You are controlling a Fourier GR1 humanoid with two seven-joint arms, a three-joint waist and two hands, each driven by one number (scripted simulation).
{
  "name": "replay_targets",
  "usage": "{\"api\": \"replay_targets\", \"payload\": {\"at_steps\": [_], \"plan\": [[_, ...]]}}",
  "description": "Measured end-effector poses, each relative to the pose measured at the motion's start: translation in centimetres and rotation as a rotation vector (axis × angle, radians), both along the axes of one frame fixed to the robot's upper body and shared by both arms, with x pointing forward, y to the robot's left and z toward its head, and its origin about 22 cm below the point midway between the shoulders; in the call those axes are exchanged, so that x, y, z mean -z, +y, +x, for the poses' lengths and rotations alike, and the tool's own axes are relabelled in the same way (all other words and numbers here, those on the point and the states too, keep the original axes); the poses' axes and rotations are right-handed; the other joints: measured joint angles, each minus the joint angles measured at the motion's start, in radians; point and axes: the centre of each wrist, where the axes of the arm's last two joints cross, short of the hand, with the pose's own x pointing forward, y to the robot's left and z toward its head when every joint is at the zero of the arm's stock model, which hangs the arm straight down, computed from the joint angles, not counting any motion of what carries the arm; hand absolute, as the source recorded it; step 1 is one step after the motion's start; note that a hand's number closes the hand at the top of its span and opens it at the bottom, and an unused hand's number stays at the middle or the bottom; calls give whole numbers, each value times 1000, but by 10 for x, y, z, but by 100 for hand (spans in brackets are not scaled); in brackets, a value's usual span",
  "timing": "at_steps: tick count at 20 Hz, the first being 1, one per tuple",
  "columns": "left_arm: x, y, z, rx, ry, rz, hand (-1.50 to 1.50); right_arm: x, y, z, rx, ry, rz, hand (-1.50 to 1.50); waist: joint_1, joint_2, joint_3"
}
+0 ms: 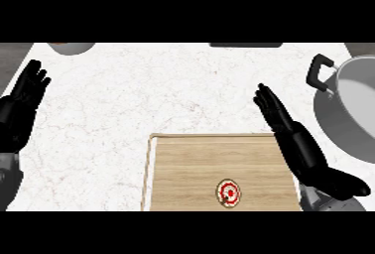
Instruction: Pick the cupcake from the tray and place it in the pot
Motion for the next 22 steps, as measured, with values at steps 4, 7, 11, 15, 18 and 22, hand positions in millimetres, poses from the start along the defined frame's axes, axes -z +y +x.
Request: {"api": "replay_targets", "payload": {"at_steps": [4, 7, 11, 15, 18, 22], "plan": [[5, -11, 6, -6, -5, -41, 0, -6, 9, 25, -181, -19, -8, 150, 20, -12, 6], [6, -24, 10, -3, -3, -90, 0, -26, 14, 41, -353, -130, -112, 150, 48, -19, 6], [9, -44, 9, 14, 20, -154, 0, -6, 5, 66, -438, -214, -212, -150, 60, -14, 10], [3, -55, 10, 0, 33, -181, 0, 15, -8, 87, -544, -278, -143, -150, 49, -15, 11], [6, -55, 9, -16, 41, -186, 0, 14, -15, 103, -601, -322, -143, -150, 36, -18, 11], [8, -54, 4, -32, 48, -193, 0, -10, -23, 115, -664, -334, -260, -150, 20, -25, 10]]}}
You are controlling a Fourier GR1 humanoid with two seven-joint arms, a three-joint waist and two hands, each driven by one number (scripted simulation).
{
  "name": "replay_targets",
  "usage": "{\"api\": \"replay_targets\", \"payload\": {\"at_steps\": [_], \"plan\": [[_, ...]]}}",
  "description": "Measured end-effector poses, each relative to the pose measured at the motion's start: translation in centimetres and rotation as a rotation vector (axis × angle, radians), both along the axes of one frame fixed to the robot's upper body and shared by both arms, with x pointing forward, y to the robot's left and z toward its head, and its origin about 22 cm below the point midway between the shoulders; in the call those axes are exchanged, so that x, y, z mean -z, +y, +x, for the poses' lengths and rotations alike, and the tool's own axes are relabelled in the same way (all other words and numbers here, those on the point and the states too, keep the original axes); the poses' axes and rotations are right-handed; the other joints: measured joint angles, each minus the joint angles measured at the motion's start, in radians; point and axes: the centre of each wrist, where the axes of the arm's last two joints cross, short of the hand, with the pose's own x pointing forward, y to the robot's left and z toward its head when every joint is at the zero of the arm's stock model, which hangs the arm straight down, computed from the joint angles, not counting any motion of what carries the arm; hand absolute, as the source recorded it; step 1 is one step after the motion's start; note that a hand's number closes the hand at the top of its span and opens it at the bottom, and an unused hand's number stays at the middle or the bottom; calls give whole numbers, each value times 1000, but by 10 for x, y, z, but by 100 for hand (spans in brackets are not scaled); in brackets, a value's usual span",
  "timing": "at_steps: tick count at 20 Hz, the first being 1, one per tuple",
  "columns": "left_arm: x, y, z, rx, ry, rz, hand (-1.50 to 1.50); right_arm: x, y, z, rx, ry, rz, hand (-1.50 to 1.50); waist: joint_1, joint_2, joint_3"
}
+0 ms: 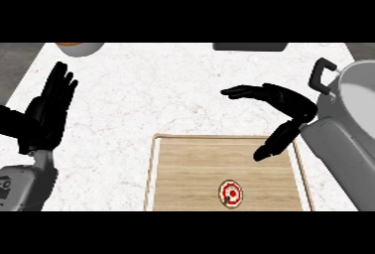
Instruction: Pick the cupcake from the tray and place it in the pot
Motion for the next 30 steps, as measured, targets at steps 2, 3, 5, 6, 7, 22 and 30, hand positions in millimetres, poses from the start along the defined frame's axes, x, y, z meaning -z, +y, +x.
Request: {"api": "replay_targets", "payload": {"at_steps": [2, 3, 5, 6, 7, 22, 30], "plan": [[1, 3, -3, -3, 4, 0, 0, -13, 8, 1, -46, -24, -98, -150, -2, -3, -1], [0, 2, -3, -6, 6, 1, 0, -20, 11, 1, -71, -40, -154, -150, -5, -5, -1], [0, 0, -4, -9, 8, -1, 0, -31, 19, -2, -120, -78, -263, -150, -9, -6, -1], [-1, 2, -4, -13, 7, -1, 0, -34, 21, -5, -144, -99, -318, -150, -12, -7, -1], [0, 5, -5, -18, 10, 0, 0, -40, 25, -8, -165, -123, -369, -150, -14, -8, -1], [-1, 9, -17, -31, 11, 1, 0, -35, 72, -80, -357, -236, -765, -150, -28, -8, -1], [-6, 8, -12, -29, 7, -1, 0, -20, 75, -98, -327, -257, -843, -150, -28, -6, -1]]}}
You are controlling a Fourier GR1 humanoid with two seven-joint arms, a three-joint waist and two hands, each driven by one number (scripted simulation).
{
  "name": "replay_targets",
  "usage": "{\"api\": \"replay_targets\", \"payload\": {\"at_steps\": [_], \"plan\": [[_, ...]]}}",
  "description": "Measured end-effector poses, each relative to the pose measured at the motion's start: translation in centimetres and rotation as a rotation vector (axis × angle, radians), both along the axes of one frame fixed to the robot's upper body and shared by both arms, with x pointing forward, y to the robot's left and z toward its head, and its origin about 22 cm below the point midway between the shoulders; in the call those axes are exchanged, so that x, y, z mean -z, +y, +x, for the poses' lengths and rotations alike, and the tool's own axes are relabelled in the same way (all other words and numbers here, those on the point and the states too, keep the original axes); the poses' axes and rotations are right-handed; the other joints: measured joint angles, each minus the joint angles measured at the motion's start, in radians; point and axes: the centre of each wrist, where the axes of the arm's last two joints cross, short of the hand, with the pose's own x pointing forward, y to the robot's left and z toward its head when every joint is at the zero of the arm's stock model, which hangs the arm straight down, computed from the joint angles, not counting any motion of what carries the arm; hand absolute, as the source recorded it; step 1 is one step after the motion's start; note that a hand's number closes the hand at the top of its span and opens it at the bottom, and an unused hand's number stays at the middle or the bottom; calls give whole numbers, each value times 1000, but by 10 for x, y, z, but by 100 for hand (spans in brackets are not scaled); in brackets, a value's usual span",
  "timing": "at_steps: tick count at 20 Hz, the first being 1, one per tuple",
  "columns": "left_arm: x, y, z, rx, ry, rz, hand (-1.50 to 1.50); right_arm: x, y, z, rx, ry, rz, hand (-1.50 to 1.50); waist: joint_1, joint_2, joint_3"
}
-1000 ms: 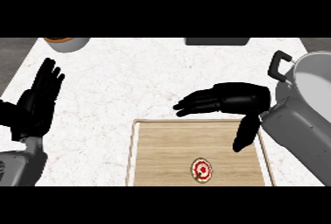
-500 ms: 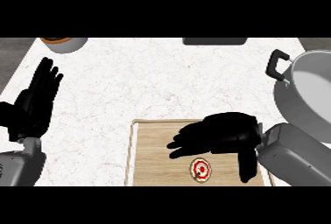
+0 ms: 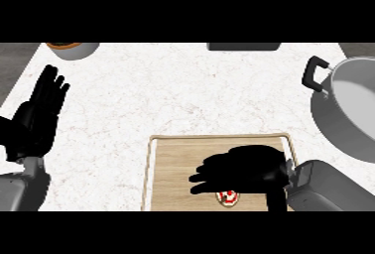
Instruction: Pick the cupcake from the tray and place it in the pot
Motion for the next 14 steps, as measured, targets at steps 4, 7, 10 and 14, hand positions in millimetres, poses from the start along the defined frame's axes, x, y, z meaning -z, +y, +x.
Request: {"api": "replay_targets", "payload": {"at_steps": [4, 7, 10, 14], "plan": [[-3, -2, 2, -3, 2, -2, 0, 12, 0, 7, 24, -33, -24, -150, 3, 1, 0], [-2, -2, -3, 0, -3, 2, 0, 21, 2, 7, 31, -37, -23, -150, 3, 1, 0], [-4, -2, -2, 5, -2, 3, 0, 28, 5, 5, 33, -42, -12, -150, 3, 1, 0], [2, 1, 1, 6, 1, 0, 0, 44, 8, 4, 32, -54, -24, -150, 3, 1, 0]]}}
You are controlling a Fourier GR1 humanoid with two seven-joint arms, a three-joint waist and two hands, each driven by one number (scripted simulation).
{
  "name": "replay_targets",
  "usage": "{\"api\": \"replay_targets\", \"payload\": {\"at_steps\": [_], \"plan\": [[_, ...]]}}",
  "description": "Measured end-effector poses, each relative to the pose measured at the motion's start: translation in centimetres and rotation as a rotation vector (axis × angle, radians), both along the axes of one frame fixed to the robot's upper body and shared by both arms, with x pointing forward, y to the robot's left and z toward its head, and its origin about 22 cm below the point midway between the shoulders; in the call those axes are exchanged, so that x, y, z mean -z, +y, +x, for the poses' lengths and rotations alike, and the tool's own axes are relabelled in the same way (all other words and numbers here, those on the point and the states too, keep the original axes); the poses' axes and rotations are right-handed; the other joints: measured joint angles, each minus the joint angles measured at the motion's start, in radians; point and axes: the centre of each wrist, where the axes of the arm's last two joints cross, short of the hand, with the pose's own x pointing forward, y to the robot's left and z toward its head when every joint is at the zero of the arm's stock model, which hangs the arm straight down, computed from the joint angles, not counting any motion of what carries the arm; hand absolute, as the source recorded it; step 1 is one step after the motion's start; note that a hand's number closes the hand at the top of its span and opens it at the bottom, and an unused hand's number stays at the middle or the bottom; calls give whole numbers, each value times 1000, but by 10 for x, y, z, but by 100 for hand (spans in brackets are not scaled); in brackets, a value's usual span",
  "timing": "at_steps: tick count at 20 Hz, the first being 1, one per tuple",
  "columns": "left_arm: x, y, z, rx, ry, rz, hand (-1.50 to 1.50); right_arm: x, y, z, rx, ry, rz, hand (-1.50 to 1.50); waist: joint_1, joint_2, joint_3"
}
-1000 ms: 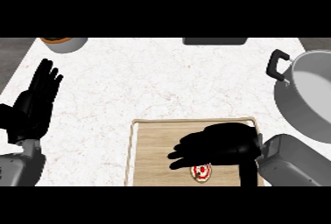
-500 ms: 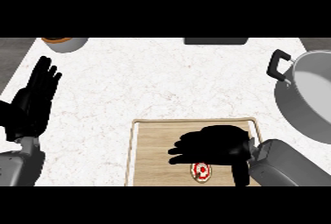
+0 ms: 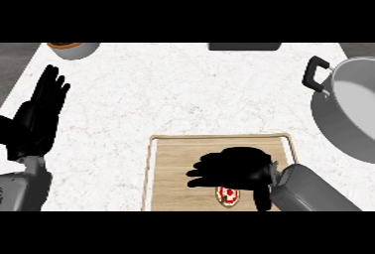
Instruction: Pick the cupcake from the tray and place it in the pot
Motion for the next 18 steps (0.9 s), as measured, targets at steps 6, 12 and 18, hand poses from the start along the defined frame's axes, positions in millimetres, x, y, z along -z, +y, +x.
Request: {"api": "replay_targets", "payload": {"at_steps": [6, 12, 18], "plan": [[3, 0, -6, -1, -1, 2, 0, 15, 4, 3, 27, -17, -31, -150, 1, 0, 0], [1, -3, 0, 0, -4, 3, 0, 34, 11, 6, -66, -59, -20, 150, 3, 1, 0], [2, -5, -1, -2, -1, 3, 0, 40, 19, 2, -115, -89, 2, 150, 0, -3, -2]]}}
